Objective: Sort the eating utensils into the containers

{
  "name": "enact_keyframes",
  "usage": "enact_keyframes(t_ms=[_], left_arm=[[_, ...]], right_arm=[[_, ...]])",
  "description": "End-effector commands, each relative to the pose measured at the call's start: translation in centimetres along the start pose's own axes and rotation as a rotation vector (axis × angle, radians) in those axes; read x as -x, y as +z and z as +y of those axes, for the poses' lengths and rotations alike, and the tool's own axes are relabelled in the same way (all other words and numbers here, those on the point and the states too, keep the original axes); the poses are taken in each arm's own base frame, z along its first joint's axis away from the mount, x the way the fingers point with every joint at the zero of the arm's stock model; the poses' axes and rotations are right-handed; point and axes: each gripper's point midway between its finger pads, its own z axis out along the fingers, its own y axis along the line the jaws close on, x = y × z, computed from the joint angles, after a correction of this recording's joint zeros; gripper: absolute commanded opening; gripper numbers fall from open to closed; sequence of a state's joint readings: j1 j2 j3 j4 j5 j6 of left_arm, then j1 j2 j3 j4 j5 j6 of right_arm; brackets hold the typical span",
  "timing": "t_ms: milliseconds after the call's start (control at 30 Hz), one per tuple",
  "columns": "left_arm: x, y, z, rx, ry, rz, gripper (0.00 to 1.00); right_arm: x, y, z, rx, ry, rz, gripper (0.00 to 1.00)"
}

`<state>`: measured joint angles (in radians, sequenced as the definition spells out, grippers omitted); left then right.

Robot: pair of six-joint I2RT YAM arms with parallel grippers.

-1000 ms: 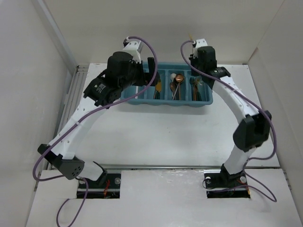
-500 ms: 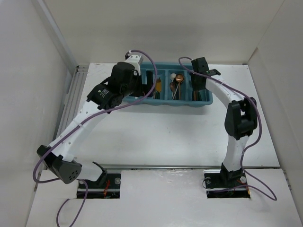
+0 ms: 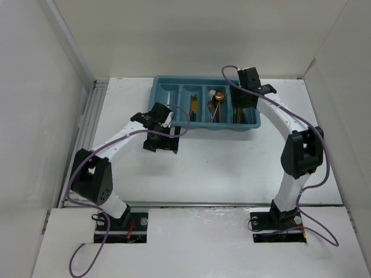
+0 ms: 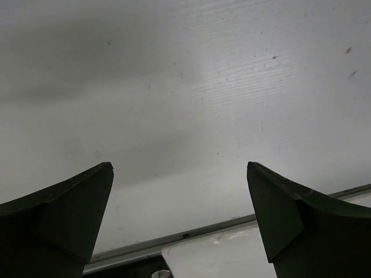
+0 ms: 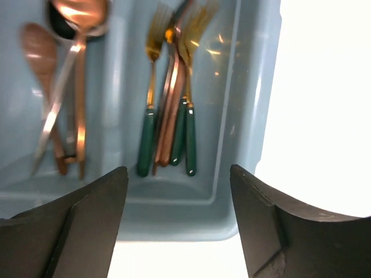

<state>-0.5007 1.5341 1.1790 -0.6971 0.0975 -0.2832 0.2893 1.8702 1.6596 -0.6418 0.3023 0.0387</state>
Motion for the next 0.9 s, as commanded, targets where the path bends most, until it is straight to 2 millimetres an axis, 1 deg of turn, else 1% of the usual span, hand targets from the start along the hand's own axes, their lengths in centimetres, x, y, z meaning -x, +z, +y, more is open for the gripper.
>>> enact_keyframes(t_ms=[0, 33, 67, 100, 133, 200, 233, 267, 300, 333, 400, 433, 467, 500, 533, 567, 600, 633, 667, 700, 733, 767, 833, 867], left_arm=[[-1.6, 0.9, -0.3, -0.039, 0.072, 0.089, 1.0], [-2.0, 1.4, -0.7, -0.063, 0.069, 0.12, 1.0], [-3.0, 1.9, -0.6, -0.065, 0.064, 0.162, 1.0], [-3.6, 2.3, -0.6, -0.073, 0.06, 0.187, 1.0], [-4.1, 2.6, -0.4, -0.067, 0.057, 0.206, 1.0], [-4.3, 3.3, -0.5, -0.073, 0.055, 0.222, 1.0], [-4.3, 3.3, -0.5, -0.073, 0.055, 0.222, 1.0], [-3.9, 3.3, -0.5, -0.066, 0.056, 0.215, 1.0], [-3.2, 3.2, -0.5, -0.059, 0.059, 0.197, 1.0], [-3.0, 3.3, -0.6, -0.062, 0.06, 0.188, 1.0], [-2.0, 3.0, -0.6, -0.068, 0.068, 0.161, 1.0], [-2.0, 2.9, -0.6, -0.068, 0.068, 0.161, 1.0], [-1.6, 2.5, -0.5, -0.072, 0.074, 0.142, 1.0], [-1.4, 2.3, -0.3, -0.067, 0.085, 0.13, 1.0], [-0.8, 1.7, -0.2, -0.072, 0.078, 0.097, 1.0], [-1.3, 2.0, 0.0, -0.069, 0.09, 0.111, 1.0], [-1.6, 1.7, 0.5, -0.066, 0.08, 0.108, 1.0], [-1.6, 1.6, 1.1, -0.061, 0.077, 0.105, 1.0], [-1.3, 1.7, 1.5, -0.061, 0.079, 0.094, 1.0], [-1.3, 1.5, 2.3, -0.052, 0.053, 0.088, 1.0], [-1.2, 1.4, 2.6, -0.058, 0.056, 0.087, 1.0], [-1.0, 1.4, 3.0, -0.054, 0.044, 0.085, 1.0], [-0.3, 0.7, 4.4, -0.03, 0.021, 0.048, 1.0], [-0.1, 0.7, 5.0, -0.014, 0.007, 0.043, 1.0]], right_arm=[[3.4, -4.5, 0.7, 0.005, 0.009, -0.138, 0.76], [3.6, -4.9, 0.6, 0.005, 0.013, -0.146, 0.78], [3.5, -5.4, 1.0, 0.007, 0.003, -0.148, 0.78], [3.5, -5.6, 1.6, 0.016, -0.006, -0.151, 0.78], [3.8, -6.2, 1.4, 0.017, 0.0, -0.165, 0.78], [3.6, -7.4, 1.7, 0.022, -0.003, -0.17, 0.78], [3.8, -7.8, 1.4, 0.011, 0.001, -0.18, 0.8], [3.6, -7.9, 1.3, 0.011, 0.0, -0.177, 0.8], [3.0, -8.1, 1.6, 0.017, -0.002, -0.166, 0.8], [3.2, -8.5, 1.5, 0.018, 0.002, -0.174, 0.81], [2.5, -9.1, 1.2, 0.018, 0.009, -0.169, 0.87], [1.6, -9.0, 1.1, 0.015, 0.0, -0.148, 0.89], [1.6, -9.6, 0.9, 0.017, 0.015, -0.157, 0.95], [1.4, -9.8, 0.8, 0.017, 0.015, -0.157, 0.99], [0.8, -10.2, 0.2, 0.018, 0.02, -0.15, 0.99], [0.3, -9.8, -0.2, 0.018, 0.026, -0.135, 0.99], [0.4, -10.7, -0.8, 0.022, 0.04, -0.154, 1.0], [0.3, -10.9, -1.0, 0.036, 0.048, -0.154, 1.0], [-0.2, -10.9, -2.1, 0.027, 0.066, -0.148, 1.0], [0.2, -11.8, -2.9, 0.03, 0.088, -0.177, 1.0], [0.0, -12.1, -3.5, 0.03, 0.101, -0.181, 1.0], [-0.5, -11.9, -4.9, 0.01, 0.125, -0.173, 1.0], [-0.3, -12.9, -6.5, -0.013, 0.156, -0.204, 1.0], [-0.2, -13.3, -7.3, -0.025, 0.171, -0.215, 1.0]])
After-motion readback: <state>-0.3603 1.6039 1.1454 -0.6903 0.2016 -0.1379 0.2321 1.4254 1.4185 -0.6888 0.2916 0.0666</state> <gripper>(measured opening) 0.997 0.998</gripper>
